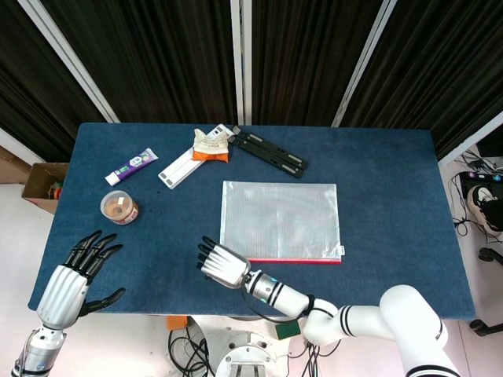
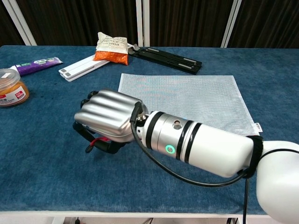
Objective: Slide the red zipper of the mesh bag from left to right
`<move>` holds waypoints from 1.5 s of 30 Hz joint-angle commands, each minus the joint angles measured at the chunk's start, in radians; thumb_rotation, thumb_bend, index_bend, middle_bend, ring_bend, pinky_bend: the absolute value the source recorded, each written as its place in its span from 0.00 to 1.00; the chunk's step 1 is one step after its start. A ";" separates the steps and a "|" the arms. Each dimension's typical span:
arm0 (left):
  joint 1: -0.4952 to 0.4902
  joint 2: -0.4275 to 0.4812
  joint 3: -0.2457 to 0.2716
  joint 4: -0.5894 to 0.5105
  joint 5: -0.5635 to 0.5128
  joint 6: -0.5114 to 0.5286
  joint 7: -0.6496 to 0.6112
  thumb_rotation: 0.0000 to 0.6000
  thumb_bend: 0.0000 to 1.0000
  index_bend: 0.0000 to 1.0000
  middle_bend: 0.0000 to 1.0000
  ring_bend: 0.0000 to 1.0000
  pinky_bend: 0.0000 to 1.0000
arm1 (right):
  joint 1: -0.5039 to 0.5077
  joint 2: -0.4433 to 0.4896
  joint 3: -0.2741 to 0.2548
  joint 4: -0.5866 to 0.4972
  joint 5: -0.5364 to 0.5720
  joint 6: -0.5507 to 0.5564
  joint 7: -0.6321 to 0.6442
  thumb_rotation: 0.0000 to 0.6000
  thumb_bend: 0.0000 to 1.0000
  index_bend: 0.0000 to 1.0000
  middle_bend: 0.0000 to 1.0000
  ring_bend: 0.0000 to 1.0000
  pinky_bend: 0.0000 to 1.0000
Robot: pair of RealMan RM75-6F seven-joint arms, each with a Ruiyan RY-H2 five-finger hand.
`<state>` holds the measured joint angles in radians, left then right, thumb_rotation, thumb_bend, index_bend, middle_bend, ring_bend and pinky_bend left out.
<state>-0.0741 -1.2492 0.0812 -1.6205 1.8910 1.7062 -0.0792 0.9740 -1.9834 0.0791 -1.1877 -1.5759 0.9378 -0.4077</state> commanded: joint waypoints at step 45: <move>-0.446 -0.526 -0.128 0.364 -0.277 -0.549 -0.479 1.00 0.26 0.43 0.11 0.05 0.14 | -0.062 0.108 0.008 0.023 -0.226 0.311 0.168 1.00 0.64 0.88 0.48 0.23 0.27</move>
<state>-0.5156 -1.7703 -0.0451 -1.2614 1.6178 1.1603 -0.5566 0.9123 -1.8753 0.0866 -1.1651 -1.8017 1.2487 -0.2399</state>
